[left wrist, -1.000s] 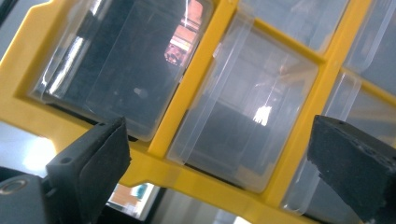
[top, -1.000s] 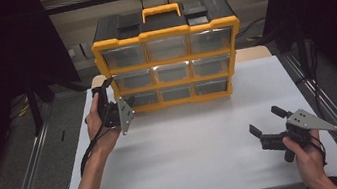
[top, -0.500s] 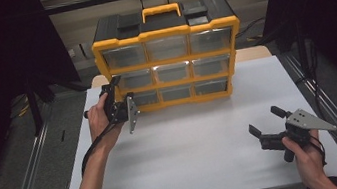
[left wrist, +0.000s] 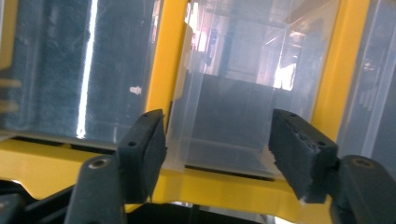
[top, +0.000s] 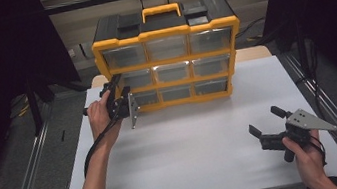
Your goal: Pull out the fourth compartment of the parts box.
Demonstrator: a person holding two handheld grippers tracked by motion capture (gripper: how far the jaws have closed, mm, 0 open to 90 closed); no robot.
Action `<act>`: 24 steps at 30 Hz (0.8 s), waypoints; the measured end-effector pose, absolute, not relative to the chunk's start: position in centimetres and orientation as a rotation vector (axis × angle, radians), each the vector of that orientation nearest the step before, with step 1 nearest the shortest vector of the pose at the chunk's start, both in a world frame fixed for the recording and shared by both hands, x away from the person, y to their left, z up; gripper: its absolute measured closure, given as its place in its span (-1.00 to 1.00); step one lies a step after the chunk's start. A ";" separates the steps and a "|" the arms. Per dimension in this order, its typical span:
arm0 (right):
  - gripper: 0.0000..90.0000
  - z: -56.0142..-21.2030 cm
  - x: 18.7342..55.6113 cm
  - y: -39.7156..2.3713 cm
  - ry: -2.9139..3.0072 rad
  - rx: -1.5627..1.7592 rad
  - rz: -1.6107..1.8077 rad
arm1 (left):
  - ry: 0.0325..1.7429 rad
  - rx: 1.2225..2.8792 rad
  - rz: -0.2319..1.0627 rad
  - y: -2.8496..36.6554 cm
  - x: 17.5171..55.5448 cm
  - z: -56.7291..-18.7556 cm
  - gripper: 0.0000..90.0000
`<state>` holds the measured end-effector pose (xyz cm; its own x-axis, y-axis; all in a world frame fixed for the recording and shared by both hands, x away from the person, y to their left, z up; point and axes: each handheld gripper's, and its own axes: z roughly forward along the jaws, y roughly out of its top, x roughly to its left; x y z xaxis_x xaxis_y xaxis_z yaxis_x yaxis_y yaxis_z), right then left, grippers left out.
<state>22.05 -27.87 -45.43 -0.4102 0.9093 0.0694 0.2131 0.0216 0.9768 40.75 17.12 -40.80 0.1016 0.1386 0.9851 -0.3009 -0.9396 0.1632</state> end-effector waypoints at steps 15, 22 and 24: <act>-0.99 -45.4 22.0 -27.8 1.686 1.150 1.434 | -0.193 2.046 1.921 17.4 41.0 -40.0 0.38; -0.99 -45.4 22.0 -27.8 1.688 1.151 1.432 | -0.209 2.039 1.942 17.6 41.0 -39.8 0.50; -0.99 -45.4 22.1 -27.8 1.686 1.151 1.429 | -0.215 2.039 1.951 17.6 41.0 -39.8 0.54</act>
<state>22.07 -27.82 -45.44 -0.4133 0.9081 0.0669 0.2146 0.0258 0.9764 41.02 17.58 -39.83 0.0612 0.1044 0.9926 -0.3179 -0.9407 0.1186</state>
